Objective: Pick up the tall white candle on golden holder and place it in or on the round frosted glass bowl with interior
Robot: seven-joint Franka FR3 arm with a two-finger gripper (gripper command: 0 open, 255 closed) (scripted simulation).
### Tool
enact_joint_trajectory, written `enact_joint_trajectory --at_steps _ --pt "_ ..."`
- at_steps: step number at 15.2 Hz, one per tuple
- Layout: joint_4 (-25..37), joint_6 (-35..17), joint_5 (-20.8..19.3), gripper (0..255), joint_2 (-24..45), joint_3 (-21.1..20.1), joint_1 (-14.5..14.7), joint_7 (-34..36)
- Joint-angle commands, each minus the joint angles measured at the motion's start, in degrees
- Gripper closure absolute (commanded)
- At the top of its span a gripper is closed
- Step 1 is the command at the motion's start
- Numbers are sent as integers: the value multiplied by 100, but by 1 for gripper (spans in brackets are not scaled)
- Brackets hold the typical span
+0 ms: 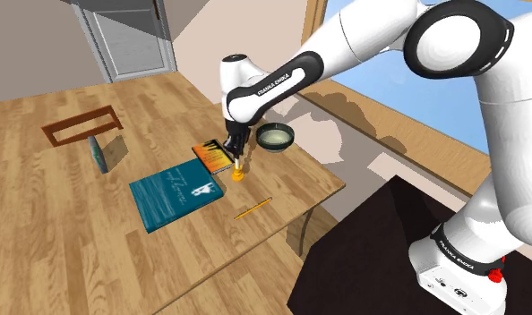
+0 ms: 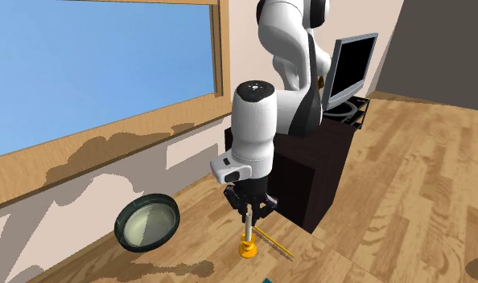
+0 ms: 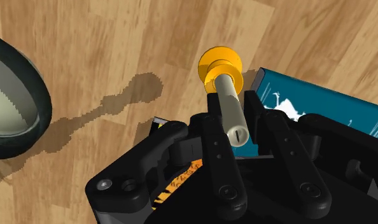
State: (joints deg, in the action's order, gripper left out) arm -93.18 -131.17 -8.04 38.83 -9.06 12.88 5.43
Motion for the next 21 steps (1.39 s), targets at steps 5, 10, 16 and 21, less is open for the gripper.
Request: enact_joint_trajectory --at_steps 5,10,16,21 --pt "18 313 53 255 -293 -41 -23 -29" --pt "79 587 95 255 -508 -70 -41 -56" --pt "190 917 142 255 -730 -99 -57 -86" --pt "396 1087 215 255 -710 12 -491 -671"
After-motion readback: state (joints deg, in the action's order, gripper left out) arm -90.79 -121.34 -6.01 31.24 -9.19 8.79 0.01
